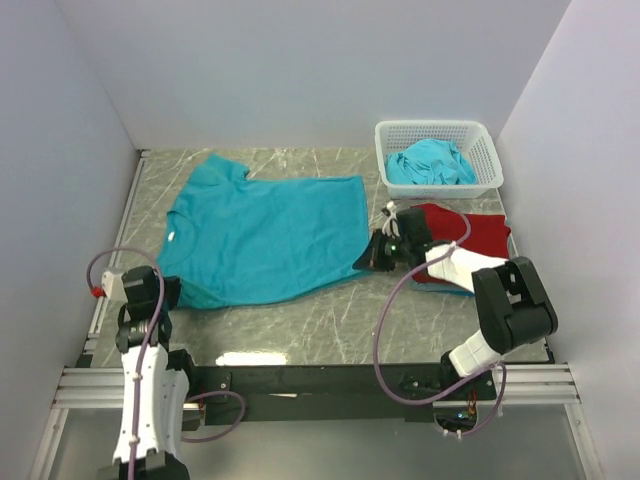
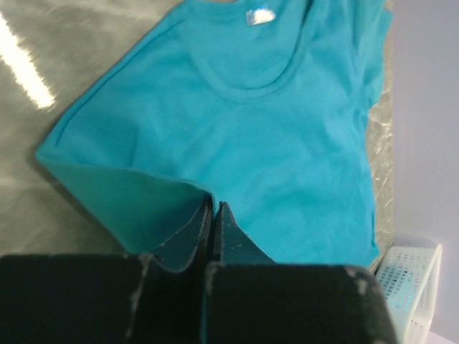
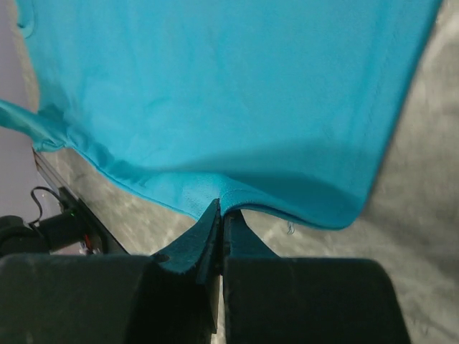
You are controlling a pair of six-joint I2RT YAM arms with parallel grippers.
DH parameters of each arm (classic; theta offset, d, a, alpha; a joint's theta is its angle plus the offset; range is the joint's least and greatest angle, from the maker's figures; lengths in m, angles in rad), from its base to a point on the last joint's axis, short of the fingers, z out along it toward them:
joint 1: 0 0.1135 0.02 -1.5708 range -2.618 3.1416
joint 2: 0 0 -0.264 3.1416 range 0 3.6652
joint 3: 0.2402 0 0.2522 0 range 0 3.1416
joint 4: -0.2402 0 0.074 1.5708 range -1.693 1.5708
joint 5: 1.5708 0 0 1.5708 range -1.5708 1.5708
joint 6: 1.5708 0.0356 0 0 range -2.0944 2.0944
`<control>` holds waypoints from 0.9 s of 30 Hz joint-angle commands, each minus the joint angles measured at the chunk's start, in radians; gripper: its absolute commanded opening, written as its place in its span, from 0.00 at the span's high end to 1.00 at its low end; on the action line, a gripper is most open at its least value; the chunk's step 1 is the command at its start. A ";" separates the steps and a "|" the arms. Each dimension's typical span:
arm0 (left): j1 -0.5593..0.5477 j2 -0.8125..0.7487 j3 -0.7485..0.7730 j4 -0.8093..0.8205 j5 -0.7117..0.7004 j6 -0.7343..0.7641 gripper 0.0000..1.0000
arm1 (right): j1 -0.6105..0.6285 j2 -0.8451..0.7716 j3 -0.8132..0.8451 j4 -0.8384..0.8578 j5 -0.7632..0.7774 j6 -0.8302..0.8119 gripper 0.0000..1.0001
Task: Fold and stack the t-shirts
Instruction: Flatten the tshirt out, then fold the tshirt
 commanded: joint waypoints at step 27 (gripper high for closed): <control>-0.043 0.182 0.165 0.132 -0.006 0.006 0.99 | 0.016 -0.171 0.015 -0.085 0.126 0.113 0.98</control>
